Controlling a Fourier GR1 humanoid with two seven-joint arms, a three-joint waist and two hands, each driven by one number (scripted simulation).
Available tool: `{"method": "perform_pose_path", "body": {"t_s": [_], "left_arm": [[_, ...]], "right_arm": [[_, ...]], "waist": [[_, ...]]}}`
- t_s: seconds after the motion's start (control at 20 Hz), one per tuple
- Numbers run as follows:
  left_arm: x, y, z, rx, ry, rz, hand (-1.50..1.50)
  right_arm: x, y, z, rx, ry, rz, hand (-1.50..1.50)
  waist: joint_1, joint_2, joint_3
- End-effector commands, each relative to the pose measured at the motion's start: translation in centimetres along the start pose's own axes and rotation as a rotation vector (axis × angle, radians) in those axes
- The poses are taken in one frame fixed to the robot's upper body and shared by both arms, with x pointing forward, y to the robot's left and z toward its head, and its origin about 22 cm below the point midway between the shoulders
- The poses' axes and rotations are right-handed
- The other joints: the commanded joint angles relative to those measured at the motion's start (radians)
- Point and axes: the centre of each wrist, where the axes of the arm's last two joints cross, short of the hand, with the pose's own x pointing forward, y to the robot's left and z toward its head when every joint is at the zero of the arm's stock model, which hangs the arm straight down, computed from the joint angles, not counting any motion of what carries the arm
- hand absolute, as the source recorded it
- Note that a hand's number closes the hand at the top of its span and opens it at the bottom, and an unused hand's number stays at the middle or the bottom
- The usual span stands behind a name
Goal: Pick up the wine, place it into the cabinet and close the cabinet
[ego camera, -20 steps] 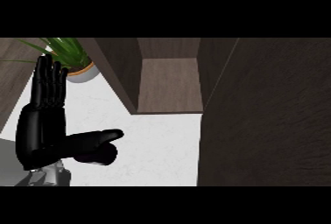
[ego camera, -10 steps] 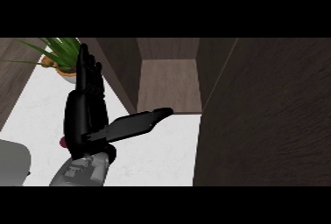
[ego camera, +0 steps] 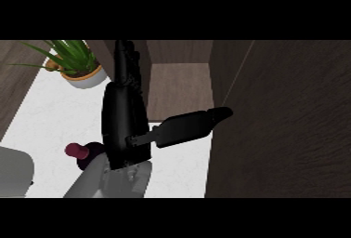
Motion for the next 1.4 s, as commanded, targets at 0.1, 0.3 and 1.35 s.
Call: {"method": "perform_pose_path", "body": {"t_s": [0.1,0.3,1.35], "left_arm": [[2.1,-2.2,0.3,0.034,0.008,0.036,-1.50],[2.2,-2.1,1.3,0.066,0.015,0.033,-1.50],[4.0,2.2,3.4,0.210,0.015,-0.061,-1.50]], "right_arm": [[4.3,0.7,1.7,-0.004,-0.037,0.015,-1.50],[4.7,1.2,2.3,-0.008,-0.025,0.002,-1.50],[5.1,1.6,1.9,-0.009,-0.020,0.014,-1.50]], "waist": [[-0.001,0.001,0.000],[0.001,-0.004,0.000],[0.014,-0.005,-0.001]]}}
